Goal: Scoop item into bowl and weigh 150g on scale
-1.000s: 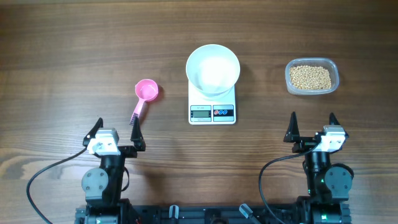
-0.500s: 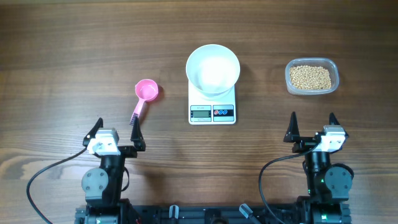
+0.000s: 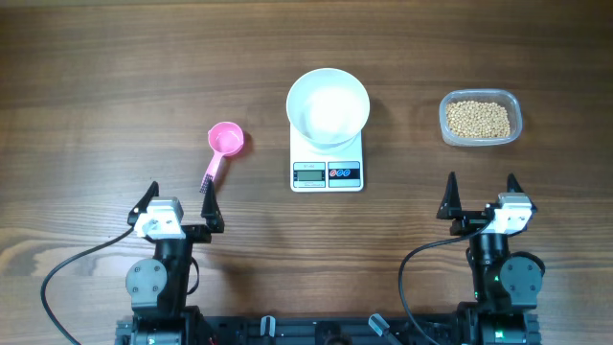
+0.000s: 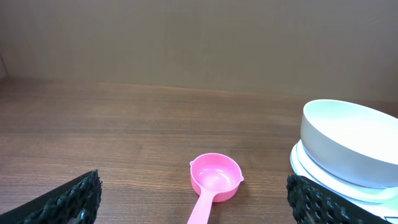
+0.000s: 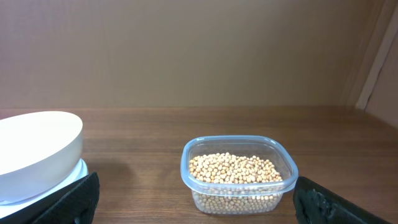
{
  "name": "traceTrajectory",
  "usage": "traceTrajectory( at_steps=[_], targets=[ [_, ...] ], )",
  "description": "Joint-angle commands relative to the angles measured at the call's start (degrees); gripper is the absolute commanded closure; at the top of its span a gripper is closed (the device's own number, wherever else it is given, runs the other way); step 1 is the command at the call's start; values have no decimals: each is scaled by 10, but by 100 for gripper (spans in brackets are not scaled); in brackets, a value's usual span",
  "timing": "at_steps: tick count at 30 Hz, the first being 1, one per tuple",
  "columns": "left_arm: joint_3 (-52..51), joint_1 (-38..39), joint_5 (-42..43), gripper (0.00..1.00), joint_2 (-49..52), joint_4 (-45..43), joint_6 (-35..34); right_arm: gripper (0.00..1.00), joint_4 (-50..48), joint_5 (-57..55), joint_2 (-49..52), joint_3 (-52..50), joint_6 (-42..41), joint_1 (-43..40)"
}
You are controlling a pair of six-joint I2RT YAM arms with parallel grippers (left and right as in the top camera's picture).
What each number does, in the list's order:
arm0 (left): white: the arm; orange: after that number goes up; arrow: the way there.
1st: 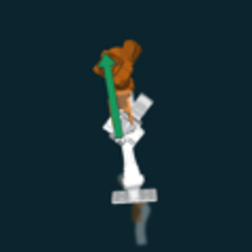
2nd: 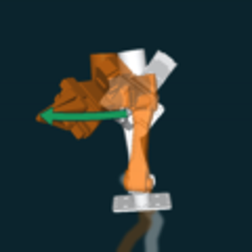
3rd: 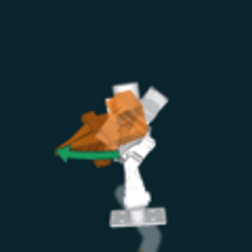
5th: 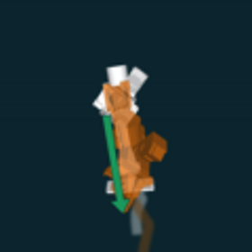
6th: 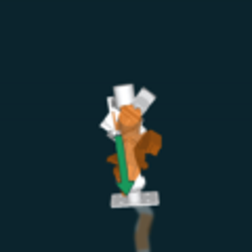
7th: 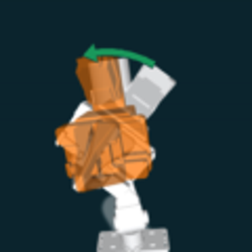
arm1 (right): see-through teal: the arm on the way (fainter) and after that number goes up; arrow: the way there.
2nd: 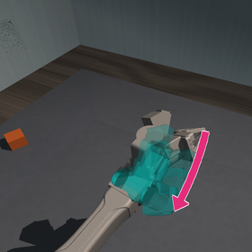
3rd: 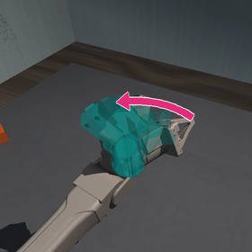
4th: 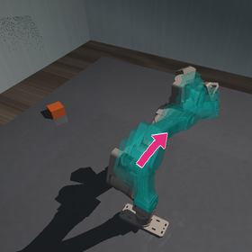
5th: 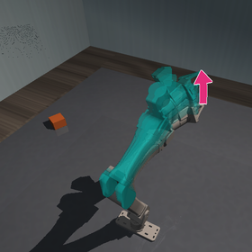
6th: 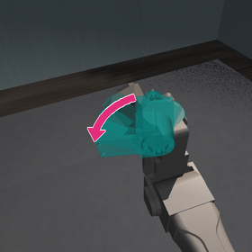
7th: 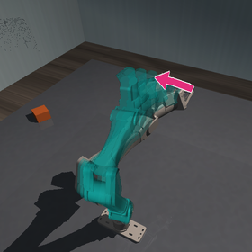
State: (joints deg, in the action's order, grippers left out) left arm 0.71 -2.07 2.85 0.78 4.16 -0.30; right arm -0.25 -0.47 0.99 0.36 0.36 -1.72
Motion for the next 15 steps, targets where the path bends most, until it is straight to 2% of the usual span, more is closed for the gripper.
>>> traceTrajectory(
  at_steps=[1, 15],
  targets=[
    [-4, -4, 1, 0, -4, 2, -2, 0, -1, 3, -6, -1, 10, -2],
    [-4, -4, 1, 0, -4, 0, 0, 0, -1, 3, -6, -1, 10, -2]
  ],
)
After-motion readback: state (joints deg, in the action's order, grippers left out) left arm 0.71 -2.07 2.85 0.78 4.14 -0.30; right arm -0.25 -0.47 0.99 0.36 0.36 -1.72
